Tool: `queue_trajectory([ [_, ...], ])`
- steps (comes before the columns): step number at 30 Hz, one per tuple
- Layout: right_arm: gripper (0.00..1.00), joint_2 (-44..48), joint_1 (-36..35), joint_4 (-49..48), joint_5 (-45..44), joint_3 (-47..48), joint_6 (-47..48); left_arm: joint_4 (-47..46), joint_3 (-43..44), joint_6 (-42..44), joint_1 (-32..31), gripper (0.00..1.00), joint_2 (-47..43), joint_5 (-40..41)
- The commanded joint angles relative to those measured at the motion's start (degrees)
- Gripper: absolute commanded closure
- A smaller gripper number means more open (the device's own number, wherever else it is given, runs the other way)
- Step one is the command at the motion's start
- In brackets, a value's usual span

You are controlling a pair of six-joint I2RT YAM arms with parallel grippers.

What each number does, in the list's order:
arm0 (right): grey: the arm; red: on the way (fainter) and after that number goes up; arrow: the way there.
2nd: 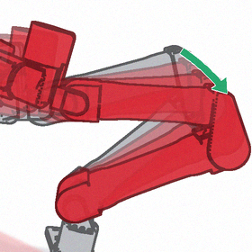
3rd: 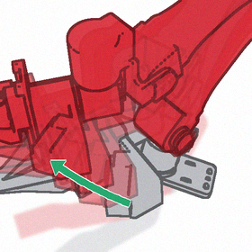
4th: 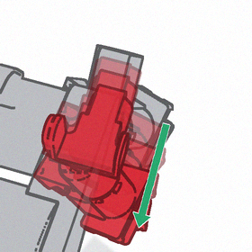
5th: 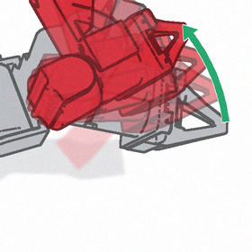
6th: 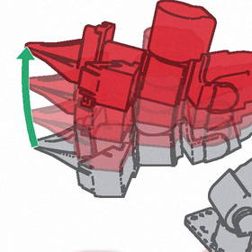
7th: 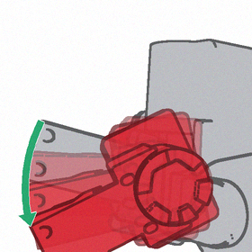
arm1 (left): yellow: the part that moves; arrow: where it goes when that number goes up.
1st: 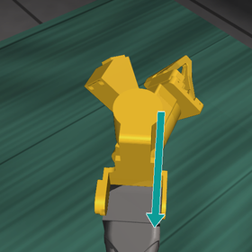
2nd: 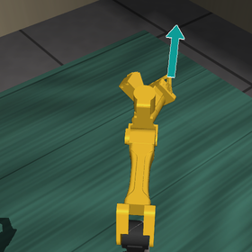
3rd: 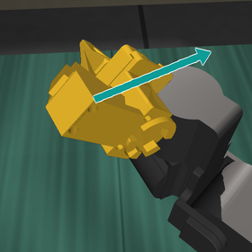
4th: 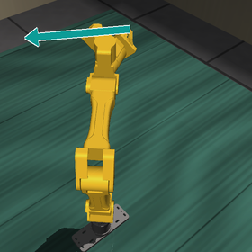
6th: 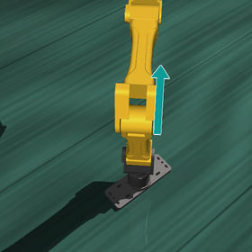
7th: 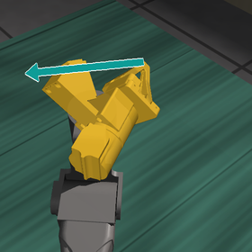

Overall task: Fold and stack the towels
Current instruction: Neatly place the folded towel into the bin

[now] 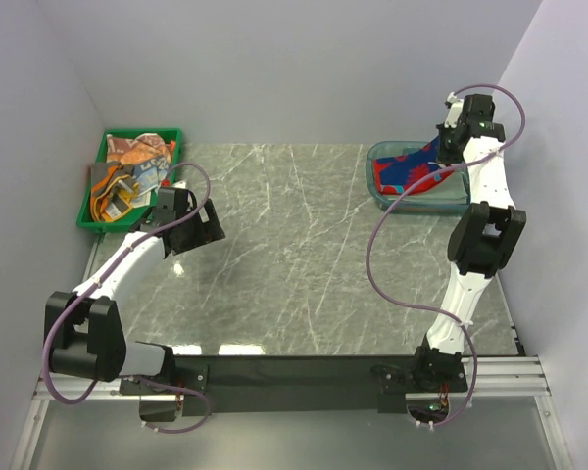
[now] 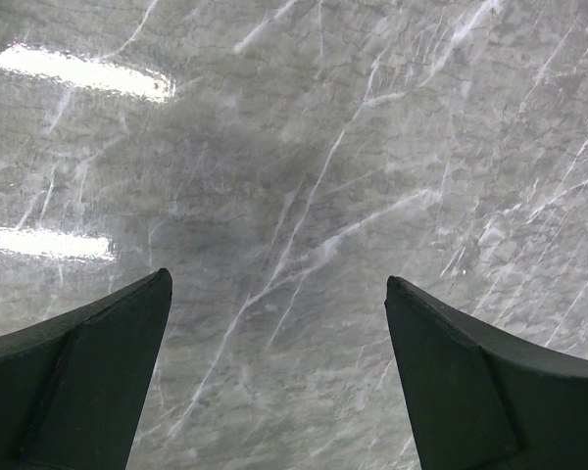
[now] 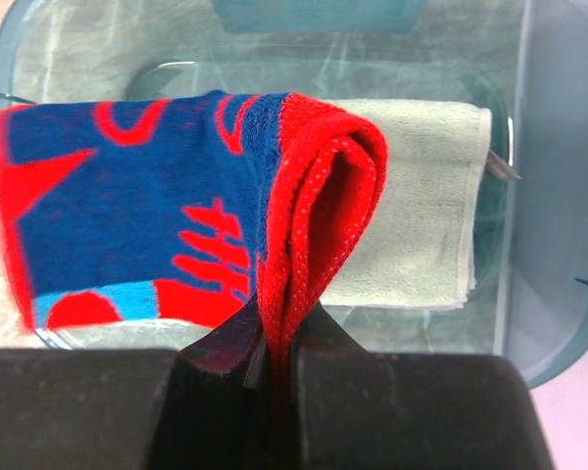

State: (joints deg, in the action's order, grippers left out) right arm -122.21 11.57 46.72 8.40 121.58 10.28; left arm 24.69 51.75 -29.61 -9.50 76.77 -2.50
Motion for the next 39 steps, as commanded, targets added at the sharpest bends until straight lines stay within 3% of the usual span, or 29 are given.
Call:
queue_trajectory([
  [1, 1.0, 4.17, 0.56, -1.89, -1.99, 0.24, 1.14, -1.13, 0.2, 0.43, 0.18, 0.04, 0.31, -1.1],
  [8, 1.0, 2.95, 0.55, -2.51, -2.69, -0.47, 0.7, -1.04, 0.28, 0.51, 0.18, 0.04, 0.66, -1.19],
  [15, 0.89, 2.86, 0.47, -6.73, -7.34, -4.42, -0.35, -1.04, 0.37, 0.51, 0.27, 0.04, 0.92, -1.45],
  [17, 0.81, 1.9, 0.47, -7.25, -8.31, -4.42, -1.23, -0.96, 0.46, 0.51, 0.18, 0.04, 1.1, -1.54],
  [18, 0.7, 1.63, 0.47, -8.13, -10.4, -4.68, -1.58, -0.96, 0.37, 0.51, 0.18, 0.04, 1.01, -1.54],
  [22, 0.46, 0.84, 0.56, -10.94, -17.25, -4.42, -5.35, -0.96, 0.37, 0.51, 0.18, 0.04, 0.92, -1.37],
  [24, 0.4, 0.66, 0.56, -12.43, -22.17, -3.29, -7.55, -0.96, 0.37, 0.6, 0.27, 0.04, 0.75, -1.19],
  [29, 0.39, 3.64, 0.47, -15.69, -35.65, -5.03, -16.95, -0.87, 0.37, 0.42, 0.18, 0.04, 0.22, -1.19],
  [31, 0.39, 6.18, 0.47, -17.44, -35.22, -8.01, -19.67, -0.52, 0.46, 0.42, 0.18, 0.04, -0.13, -0.66],
  [39, 0.42, 15.5, 0.38, -29.55, -5.99, -25.99, -23.99, -0.25, 0.37, 0.43, 0.53, 0.04, -4.26, 0.66],
])
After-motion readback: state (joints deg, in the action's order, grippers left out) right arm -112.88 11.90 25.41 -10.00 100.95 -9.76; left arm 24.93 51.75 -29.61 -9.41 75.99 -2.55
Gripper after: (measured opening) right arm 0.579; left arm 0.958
